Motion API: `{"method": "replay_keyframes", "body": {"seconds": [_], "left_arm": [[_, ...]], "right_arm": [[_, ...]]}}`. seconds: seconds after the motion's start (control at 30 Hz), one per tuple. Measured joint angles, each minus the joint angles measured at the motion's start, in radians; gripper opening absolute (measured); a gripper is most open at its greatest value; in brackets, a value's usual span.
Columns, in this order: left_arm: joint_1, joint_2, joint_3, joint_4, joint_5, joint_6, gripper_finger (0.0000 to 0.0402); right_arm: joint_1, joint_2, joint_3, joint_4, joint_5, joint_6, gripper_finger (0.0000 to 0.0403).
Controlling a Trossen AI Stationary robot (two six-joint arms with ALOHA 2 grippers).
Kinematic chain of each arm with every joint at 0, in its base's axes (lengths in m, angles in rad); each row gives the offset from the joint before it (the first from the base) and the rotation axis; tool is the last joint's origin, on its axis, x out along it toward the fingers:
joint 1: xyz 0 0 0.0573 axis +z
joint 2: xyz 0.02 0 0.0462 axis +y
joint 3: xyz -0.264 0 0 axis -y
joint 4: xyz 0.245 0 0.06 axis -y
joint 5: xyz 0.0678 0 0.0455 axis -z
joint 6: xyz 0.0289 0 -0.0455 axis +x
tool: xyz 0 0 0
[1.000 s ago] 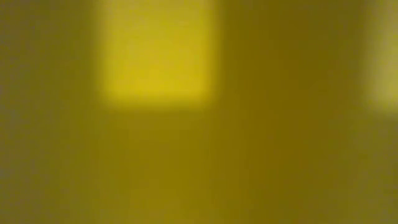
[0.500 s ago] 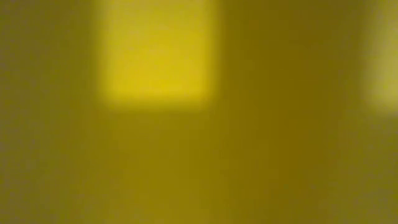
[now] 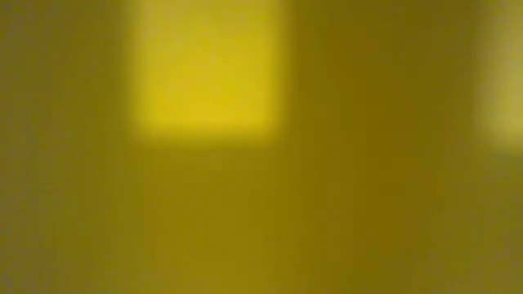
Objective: Pick & Place USB Port
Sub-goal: Put the bottom black USB cable into the orange bin
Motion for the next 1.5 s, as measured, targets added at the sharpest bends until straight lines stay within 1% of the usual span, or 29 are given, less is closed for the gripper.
{"method": "replay_keyframes", "body": {"seconds": [0.1,0.2,0.27,0.37,0.43,0.57,0.7,0.77,0.83,0.93,1.03,1.1,1.17,1.33,1.5], "left_arm": [[-0.001,-0.004,0.000,-0.016,-0.072,0.040,0.0102],[-0.007,-0.021,0.001,-0.035,-0.179,0.076,0.0102],[-0.011,-0.031,0.001,-0.054,-0.270,0.098,0.0102],[-0.018,-0.046,0.001,-0.056,-0.371,0.126,0.0103],[-0.021,-0.055,0.001,-0.060,-0.402,0.147,0.0103],[-0.027,-0.056,0.001,-0.062,-0.411,0.152,0.0103],[-0.029,-0.058,0.001,-0.063,-0.411,0.152,0.0103],[-0.029,-0.058,0.001,-0.063,-0.412,0.152,0.0103],[-0.029,-0.058,0.001,-0.063,-0.413,0.152,0.0103],[-0.028,-0.058,0.001,-0.063,-0.413,0.152,0.0103],[-0.029,-0.058,0.001,-0.063,-0.413,0.151,0.0103],[-0.029,-0.058,0.001,-0.063,-0.413,0.151,0.0103],[-0.033,-0.058,0.001,-0.063,-0.413,0.151,0.0103],[-0.035,-0.058,0.001,-0.063,-0.408,0.151,0.0103],[-0.034,-0.058,0.001,-0.063,-0.398,0.144,0.0103]], "right_arm": [[0.033,-0.054,0.000,-0.118,0.038,0.010,0.0011],[0.082,-0.106,0.001,-0.251,0.050,0.082,0.0011],[0.131,-0.132,0.000,-0.335,0.052,0.142,0.0011],[0.227,-0.146,0.001,-0.418,0.048,0.216,0.0011],[0.305,-0.139,0.001,-0.443,0.068,0.271,0.0011],[0.458,-0.079,0.001,-0.472,0.202,0.368,0.0011],[0.571,0.012,0.001,-0.430,0.349,0.457,0.0011],[0.608,0.073,0.001,-0.384,0.395,0.502,0.0011],[0.634,0.139,0.001,-0.301,0.418,0.536,0.0011],[0.662,0.249,0.001,-0.140,0.422,0.574,0.0011],[0.687,0.340,0.001,0.031,0.421,0.581,0.0011],[0.706,0.385,0.001,0.102,0.430,0.583,0.0011],[0.727,0.420,0.001,0.131,0.454,0.587,0.0011],[0.759,0.466,0.001,0.136,0.562,0.624,0.0011],[0.755,0.465,0.001,0.128,0.558,0.623,0.0011]]}}
